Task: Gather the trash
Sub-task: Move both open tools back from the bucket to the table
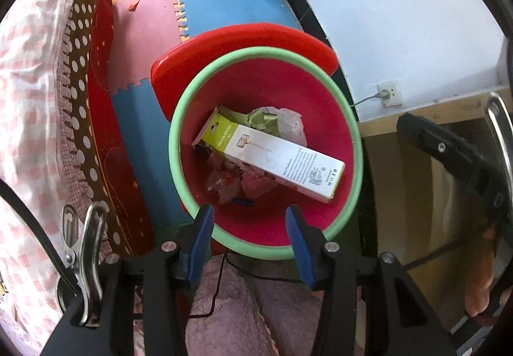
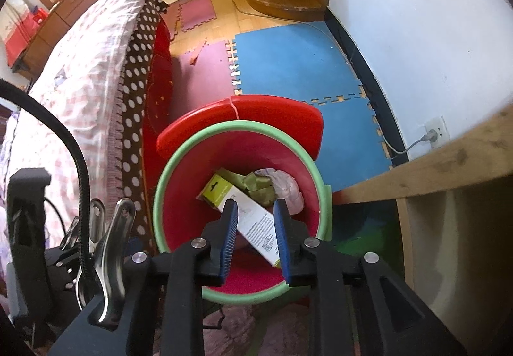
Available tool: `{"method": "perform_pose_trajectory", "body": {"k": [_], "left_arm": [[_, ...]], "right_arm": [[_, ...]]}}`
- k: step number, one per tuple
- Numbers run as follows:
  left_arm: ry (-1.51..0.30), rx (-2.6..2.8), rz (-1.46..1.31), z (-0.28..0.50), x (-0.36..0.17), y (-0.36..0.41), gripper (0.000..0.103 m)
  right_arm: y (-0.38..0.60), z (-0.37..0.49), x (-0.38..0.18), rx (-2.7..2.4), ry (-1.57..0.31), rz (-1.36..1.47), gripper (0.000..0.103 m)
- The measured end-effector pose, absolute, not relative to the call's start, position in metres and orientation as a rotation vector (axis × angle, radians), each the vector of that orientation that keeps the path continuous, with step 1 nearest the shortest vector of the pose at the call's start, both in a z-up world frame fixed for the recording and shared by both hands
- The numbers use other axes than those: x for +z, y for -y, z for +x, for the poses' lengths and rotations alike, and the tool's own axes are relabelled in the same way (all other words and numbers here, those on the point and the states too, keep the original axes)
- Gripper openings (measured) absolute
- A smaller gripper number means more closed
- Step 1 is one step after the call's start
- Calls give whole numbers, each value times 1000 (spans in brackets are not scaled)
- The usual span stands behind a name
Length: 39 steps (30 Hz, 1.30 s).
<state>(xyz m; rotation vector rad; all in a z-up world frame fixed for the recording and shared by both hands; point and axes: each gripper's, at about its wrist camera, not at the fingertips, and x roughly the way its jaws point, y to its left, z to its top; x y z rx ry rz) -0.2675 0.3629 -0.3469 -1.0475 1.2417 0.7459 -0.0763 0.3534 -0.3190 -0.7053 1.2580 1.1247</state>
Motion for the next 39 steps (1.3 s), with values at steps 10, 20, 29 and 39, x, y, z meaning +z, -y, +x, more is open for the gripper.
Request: {"method": "perform_pose_trajectory", "body": {"k": [10,20,29,39], "left_arm": [[-1230,714,-988,-259,-301,-356,49],[-1198,669,-881,-242,-243,-350,49],[-1171,602,-788,-218,-198,-337,49],[-1151,509,-654,-194,-163,-316,49]], "right_arm": [[-325,-78,-271,1140,-1252,-618,25],[-294,-70,-219,1140,-1218,-496,25],[-262,-61,-177,1136,-1166,-418,25],[-223,-55,-151,1081,-1109,-352,25]]}}
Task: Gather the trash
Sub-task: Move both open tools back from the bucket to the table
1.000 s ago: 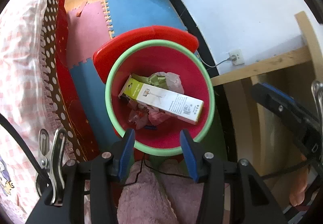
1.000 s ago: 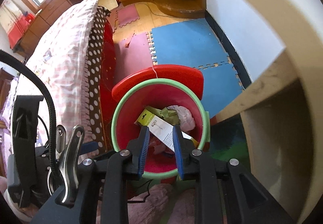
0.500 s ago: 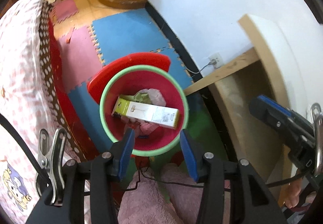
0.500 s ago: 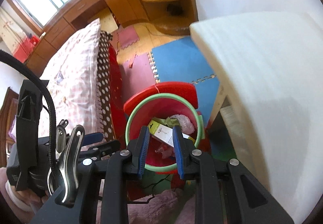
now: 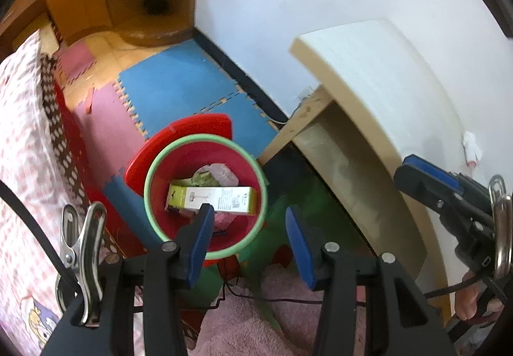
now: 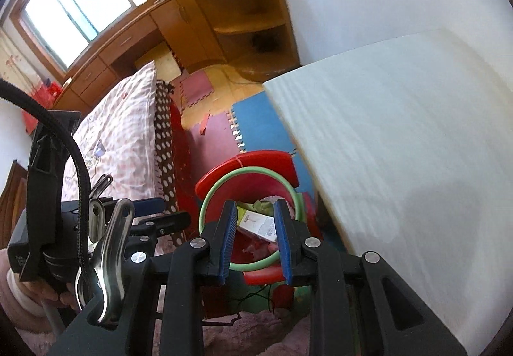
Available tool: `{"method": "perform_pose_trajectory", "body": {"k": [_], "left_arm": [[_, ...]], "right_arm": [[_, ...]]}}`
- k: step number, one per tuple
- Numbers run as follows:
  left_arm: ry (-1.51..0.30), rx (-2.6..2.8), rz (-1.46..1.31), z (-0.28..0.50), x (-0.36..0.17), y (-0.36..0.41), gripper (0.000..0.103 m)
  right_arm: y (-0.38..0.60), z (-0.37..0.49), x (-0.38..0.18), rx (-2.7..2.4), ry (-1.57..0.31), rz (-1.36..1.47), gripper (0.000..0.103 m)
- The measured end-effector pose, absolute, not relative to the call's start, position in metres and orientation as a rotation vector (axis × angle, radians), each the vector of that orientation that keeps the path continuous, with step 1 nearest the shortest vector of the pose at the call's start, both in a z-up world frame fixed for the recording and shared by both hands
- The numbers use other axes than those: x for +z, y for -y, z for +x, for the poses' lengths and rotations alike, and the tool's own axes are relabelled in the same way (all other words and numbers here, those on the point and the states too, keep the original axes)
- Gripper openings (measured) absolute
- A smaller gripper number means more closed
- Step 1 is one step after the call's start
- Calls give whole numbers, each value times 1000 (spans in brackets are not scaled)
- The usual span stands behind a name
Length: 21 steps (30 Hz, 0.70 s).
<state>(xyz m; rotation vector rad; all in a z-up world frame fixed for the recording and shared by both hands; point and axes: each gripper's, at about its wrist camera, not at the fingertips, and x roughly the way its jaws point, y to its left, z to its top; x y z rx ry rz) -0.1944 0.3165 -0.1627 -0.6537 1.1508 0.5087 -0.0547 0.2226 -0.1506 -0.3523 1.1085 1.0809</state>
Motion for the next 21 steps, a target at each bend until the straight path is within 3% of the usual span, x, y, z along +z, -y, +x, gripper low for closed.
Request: {"method": "perform_pose_trajectory", "body": {"k": [21], "left_arm": [[-1102,226,-387,-120,-108,-249,49]], "right_arm": [[-110,-28,-101,771,-1008,-135,25]]}}
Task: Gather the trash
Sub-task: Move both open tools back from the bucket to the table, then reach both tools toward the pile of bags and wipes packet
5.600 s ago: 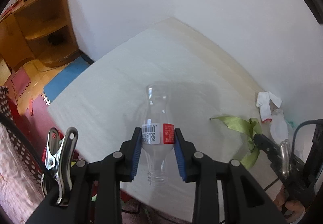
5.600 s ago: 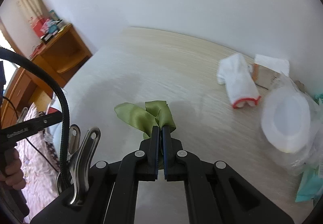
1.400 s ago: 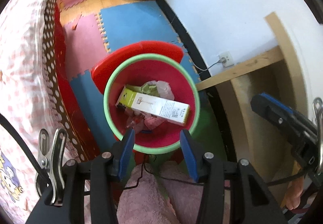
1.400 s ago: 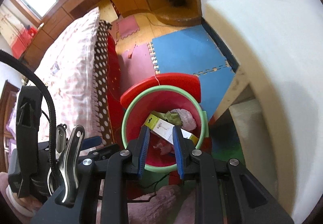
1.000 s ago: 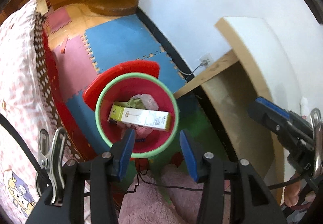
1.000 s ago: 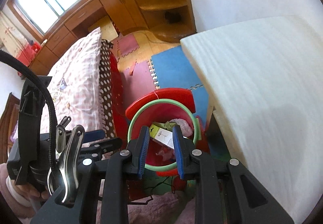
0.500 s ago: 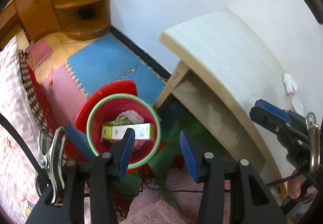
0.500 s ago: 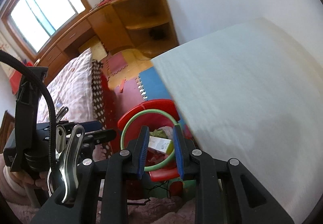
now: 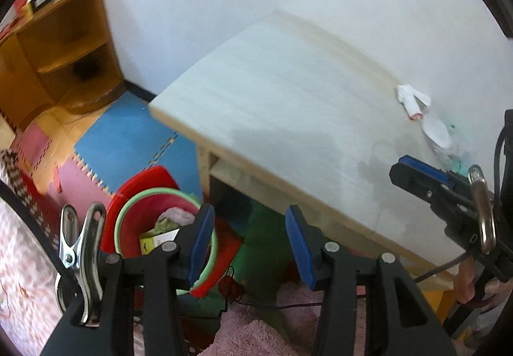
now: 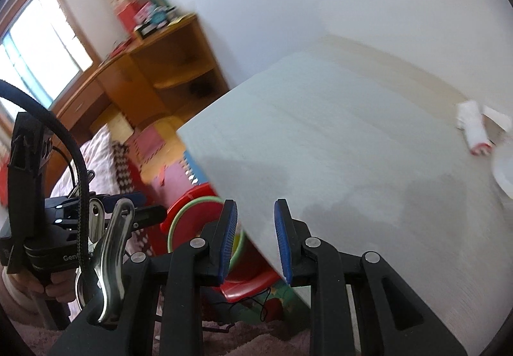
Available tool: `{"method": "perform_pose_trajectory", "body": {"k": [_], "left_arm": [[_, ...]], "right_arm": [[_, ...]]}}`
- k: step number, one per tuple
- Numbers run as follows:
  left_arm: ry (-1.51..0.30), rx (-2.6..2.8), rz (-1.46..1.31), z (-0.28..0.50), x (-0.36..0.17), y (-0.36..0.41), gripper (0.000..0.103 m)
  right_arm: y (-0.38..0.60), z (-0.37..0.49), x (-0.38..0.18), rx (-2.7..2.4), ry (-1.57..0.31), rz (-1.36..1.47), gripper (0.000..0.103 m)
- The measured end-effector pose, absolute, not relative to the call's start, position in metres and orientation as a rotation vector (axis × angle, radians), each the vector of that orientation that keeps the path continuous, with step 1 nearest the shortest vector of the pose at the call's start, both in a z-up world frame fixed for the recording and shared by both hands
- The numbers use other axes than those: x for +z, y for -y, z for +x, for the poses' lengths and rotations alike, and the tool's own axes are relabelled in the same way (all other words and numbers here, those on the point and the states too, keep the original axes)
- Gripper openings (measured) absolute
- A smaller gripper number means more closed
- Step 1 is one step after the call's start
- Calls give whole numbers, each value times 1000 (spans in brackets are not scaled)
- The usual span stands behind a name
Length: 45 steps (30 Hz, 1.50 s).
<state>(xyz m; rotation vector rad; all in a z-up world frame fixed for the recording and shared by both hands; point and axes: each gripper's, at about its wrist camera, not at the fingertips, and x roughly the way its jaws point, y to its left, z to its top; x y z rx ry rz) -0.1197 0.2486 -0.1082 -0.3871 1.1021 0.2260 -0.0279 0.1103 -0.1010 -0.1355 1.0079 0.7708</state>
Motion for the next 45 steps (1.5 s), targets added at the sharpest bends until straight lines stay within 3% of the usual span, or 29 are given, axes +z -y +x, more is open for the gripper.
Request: {"method": "perform_pose_trajectory", "body": {"k": [6,25,45], "left_arm": [[-1097,161,-349,-93,-95,-217,49],[-1084,-67,-228,7,-58,-74,49],[-1097,-216,-141,103,-57,69,49]], "right_arm": [[-62,-18,-86,668,-978,-67,31],[128,2,-53,355,-912,98,32],[251,14,-53,211,-913,178,32]]}}
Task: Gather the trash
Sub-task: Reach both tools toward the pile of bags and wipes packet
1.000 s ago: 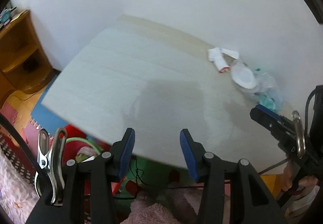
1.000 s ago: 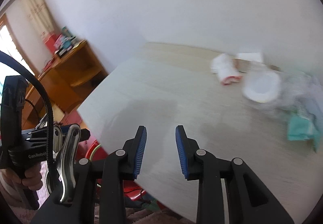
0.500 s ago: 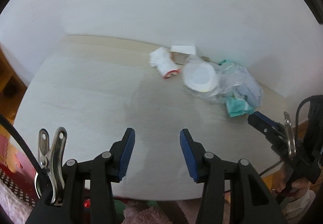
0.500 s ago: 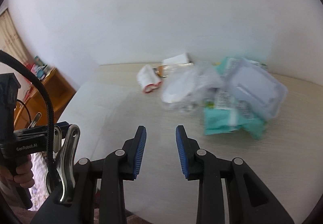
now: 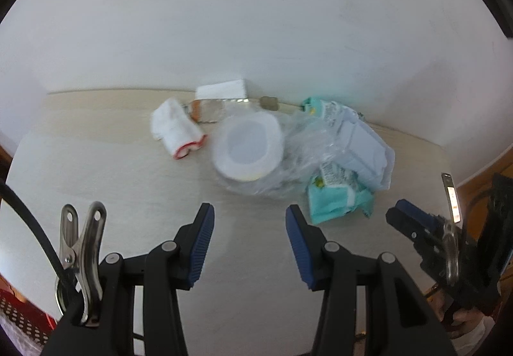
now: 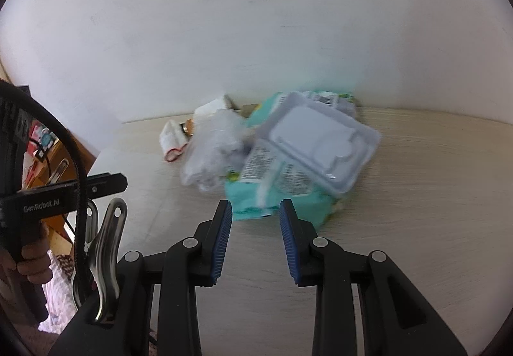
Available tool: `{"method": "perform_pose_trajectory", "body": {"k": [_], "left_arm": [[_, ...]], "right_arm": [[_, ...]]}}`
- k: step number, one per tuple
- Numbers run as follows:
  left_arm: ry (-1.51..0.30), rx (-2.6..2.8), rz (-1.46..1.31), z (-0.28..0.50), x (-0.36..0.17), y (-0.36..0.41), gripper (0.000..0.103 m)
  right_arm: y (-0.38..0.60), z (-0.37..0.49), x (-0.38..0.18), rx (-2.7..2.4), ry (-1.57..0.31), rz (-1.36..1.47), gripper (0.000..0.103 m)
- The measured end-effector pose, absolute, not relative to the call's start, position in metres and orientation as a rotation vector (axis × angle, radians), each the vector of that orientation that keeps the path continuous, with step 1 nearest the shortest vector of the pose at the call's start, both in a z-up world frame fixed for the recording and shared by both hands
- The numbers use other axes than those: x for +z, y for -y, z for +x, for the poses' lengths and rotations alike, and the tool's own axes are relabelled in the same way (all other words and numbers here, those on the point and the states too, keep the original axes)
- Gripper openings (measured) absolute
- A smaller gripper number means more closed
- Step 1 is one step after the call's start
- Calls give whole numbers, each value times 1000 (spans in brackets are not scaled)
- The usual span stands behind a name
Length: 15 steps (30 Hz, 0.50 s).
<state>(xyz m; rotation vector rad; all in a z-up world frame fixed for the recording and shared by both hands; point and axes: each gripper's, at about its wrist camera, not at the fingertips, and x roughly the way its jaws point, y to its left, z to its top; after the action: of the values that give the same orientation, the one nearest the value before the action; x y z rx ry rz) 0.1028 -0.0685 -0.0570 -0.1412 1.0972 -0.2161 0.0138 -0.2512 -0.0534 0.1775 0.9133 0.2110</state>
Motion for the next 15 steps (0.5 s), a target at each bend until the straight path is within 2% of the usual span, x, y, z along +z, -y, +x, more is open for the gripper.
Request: {"method": "perform_pose_trajectory", "body": {"k": [15], "left_arm": [[-1120,-218,-49,158,-90,145,49]], "right_arm": [[304,23,-68,158,-929,239,34]]}}
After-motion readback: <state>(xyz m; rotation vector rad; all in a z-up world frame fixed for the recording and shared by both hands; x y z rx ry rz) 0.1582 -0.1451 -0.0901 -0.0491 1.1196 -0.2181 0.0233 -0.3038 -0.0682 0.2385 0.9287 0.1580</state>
